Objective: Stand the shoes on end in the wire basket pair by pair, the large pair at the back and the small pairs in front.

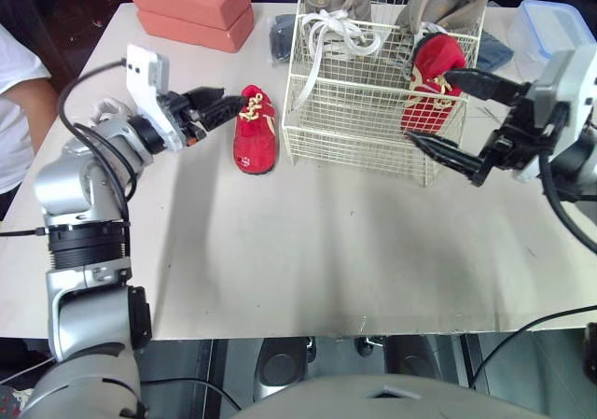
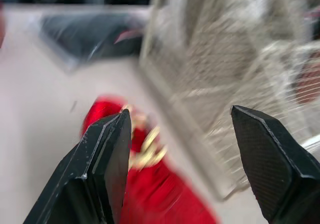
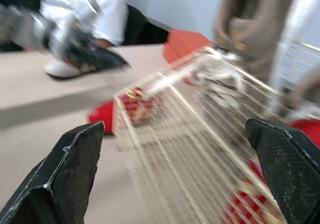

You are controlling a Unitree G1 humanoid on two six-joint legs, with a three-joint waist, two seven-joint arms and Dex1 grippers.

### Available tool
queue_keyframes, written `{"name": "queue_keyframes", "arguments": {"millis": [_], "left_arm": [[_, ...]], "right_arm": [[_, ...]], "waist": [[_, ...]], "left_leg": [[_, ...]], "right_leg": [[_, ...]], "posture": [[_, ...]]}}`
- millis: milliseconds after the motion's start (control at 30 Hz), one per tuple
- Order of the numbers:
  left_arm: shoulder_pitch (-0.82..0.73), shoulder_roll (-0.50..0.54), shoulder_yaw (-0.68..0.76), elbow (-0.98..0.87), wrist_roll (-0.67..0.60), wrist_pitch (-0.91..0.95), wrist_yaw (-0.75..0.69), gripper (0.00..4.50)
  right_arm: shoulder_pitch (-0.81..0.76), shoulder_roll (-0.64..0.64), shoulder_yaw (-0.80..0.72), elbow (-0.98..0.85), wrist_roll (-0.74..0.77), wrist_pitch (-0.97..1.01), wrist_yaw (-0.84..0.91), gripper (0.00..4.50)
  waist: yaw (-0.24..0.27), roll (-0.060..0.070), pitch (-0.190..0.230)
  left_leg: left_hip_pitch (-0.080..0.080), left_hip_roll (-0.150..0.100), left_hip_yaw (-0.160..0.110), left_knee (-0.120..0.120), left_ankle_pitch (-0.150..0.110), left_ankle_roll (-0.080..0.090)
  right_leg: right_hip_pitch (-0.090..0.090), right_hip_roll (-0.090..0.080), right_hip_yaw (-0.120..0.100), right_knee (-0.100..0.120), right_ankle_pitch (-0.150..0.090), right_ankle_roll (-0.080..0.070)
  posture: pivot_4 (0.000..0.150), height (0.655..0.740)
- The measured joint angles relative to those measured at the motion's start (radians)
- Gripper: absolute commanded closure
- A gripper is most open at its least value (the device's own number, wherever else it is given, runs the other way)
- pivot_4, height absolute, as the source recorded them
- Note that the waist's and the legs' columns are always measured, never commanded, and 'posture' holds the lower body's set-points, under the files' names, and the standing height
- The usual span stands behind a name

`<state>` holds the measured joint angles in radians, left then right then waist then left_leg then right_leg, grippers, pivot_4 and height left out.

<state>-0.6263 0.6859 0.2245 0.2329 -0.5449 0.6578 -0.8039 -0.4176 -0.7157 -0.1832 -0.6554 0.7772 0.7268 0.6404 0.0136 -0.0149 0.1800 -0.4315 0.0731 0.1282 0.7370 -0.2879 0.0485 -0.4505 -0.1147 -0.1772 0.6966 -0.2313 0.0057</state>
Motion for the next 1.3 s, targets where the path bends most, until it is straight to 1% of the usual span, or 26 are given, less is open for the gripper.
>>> {"name": "queue_keyframes", "arguments": {"millis": [133,233,433,567,667,767,867,967,1100,1300], "left_arm": [[0.000,-0.055,-0.012,0.130,0.054,-0.059,0.031,1.02],[-0.023,-0.090,-0.006,0.222,0.057,-0.072,0.053,1.02],[-0.127,-0.103,0.049,0.329,0.040,-0.076,0.069,1.02],[-0.162,-0.103,0.087,0.411,0.005,-0.021,0.041,1.02],[-0.216,-0.088,0.087,0.510,0.002,0.026,-0.010,1.02],[-0.294,-0.039,0.077,0.634,0.023,0.058,-0.053,1.02],[-0.354,-0.001,0.023,0.720,0.072,0.082,-0.139,1.02],[-0.374,0.009,-0.013,0.779,0.099,0.112,-0.219,1.02],[-0.442,0.046,-0.102,0.894,0.191,0.132,-0.387,1.02],[-0.501,0.054,-0.175,1.000,0.298,0.084,-0.498,1.02]], "right_arm": [[0.018,0.011,0.056,-0.040,0.024,0.011,0.008,0.02],[0.040,-0.005,0.084,-0.042,-0.009,0.008,0.008,0.02],[0.050,-0.011,0.091,-0.042,-0.034,-0.001,0.007,0.02],[0.051,-0.011,0.091,-0.042,-0.046,-0.010,0.005,0.02],[0.051,-0.009,0.093,-0.041,-0.049,-0.011,0.003,0.02],[0.050,-0.009,0.096,-0.041,-0.054,-0.012,0.003,0.02],[0.050,-0.008,0.097,-0.040,-0.060,-0.012,0.001,0.02],[0.050,-0.005,0.098,-0.040,-0.063,-0.012,-0.002,0.02],[0.049,0.003,0.100,-0.040,-0.065,-0.012,-0.011,0.02],[0.049,0.010,0.102,-0.040,-0.066,-0.012,-0.014,0.02]], "waist": [[0.001,-0.001,0.000],[0.001,-0.002,0.000],[-0.002,-0.003,0.000],[-0.004,-0.003,0.000],[-0.001,-0.003,0.000],[-0.003,-0.003,0.000],[-0.002,-0.003,0.000],[-0.003,-0.004,0.000],[-0.004,-0.004,0.000],[-0.004,-0.004,0.000]], "left_leg": [[0.000,0.000,0.000,0.000,0.000,0.000],[0.000,0.000,-0.001,0.000,0.000,0.000],[0.000,0.000,0.000,0.000,0.000,0.000],[0.000,0.000,0.000,0.000,0.000,0.000],[0.000,0.000,0.000,0.000,0.000,0.000],[0.000,-0.001,0.000,0.000,0.000,0.000],[0.000,-0.001,0.001,0.000,0.000,0.000],[0.000,-0.001,0.001,0.001,0.000,0.000],[0.000,-0.001,0.001,0.000,0.000,0.000],[-0.001,-0.001,0.001,0.001,0.000,0.000]], "right_leg": [[0.000,0.000,-0.001,0.000,0.000,0.000],[0.000,0.000,-0.001,0.000,0.000,0.000],[0.000,0.000,-0.001,0.000,0.000,0.000],[0.000,0.000,-0.001,0.000,0.000,0.000],[0.000,0.000,-0.002,0.000,-0.001,0.002],[0.000,0.000,-0.002,0.000,-0.002,0.003],[0.000,0.000,-0.003,0.000,-0.002,0.003],[0.000,0.000,-0.003,0.001,-0.002,0.003],[-0.001,0.001,-0.003,0.001,-0.002,0.003],[-0.001,0.000,-0.003,0.001,-0.002,0.003]], "posture": [[0.150,0.6860],[0.150,0.6860],[0.150,0.6860],[0.150,0.6860],[0.150,0.6860],[0.150,0.6860],[0.150,0.6860],[0.150,0.6860],[0.150,0.6860],[0.150,0.6860]]}}
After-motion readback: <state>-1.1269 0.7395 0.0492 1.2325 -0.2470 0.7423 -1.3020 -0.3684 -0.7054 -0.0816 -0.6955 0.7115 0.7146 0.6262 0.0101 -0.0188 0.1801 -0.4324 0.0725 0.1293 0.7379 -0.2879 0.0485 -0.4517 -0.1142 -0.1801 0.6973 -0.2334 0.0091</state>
